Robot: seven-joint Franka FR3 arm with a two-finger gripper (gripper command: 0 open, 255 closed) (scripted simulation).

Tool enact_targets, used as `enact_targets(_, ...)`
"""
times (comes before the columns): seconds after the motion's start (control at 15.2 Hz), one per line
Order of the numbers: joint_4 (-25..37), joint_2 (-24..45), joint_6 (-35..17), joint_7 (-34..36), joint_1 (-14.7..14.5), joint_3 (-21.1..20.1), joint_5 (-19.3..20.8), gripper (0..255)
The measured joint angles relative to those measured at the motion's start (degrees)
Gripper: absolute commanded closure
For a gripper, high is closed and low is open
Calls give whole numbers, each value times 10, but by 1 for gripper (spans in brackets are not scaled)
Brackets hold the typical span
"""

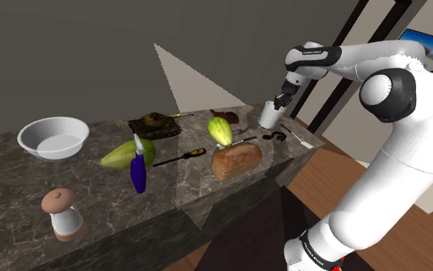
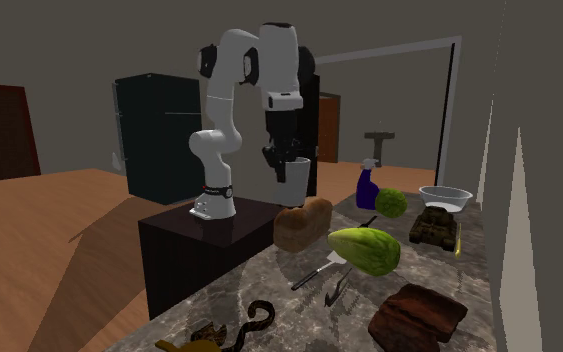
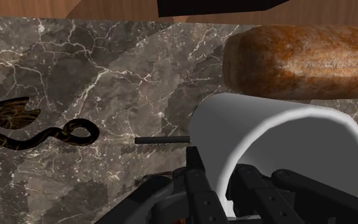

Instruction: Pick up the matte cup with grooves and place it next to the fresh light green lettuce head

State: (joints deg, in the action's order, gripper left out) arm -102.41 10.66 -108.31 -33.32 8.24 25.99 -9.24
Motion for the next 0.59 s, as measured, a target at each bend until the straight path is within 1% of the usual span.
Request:
enact_targets(0.4,-89,-76,-28,83,-50,-28,31,255)
enact_targets(0.59,-114,-97,-37,128,-72,-48,38,255)
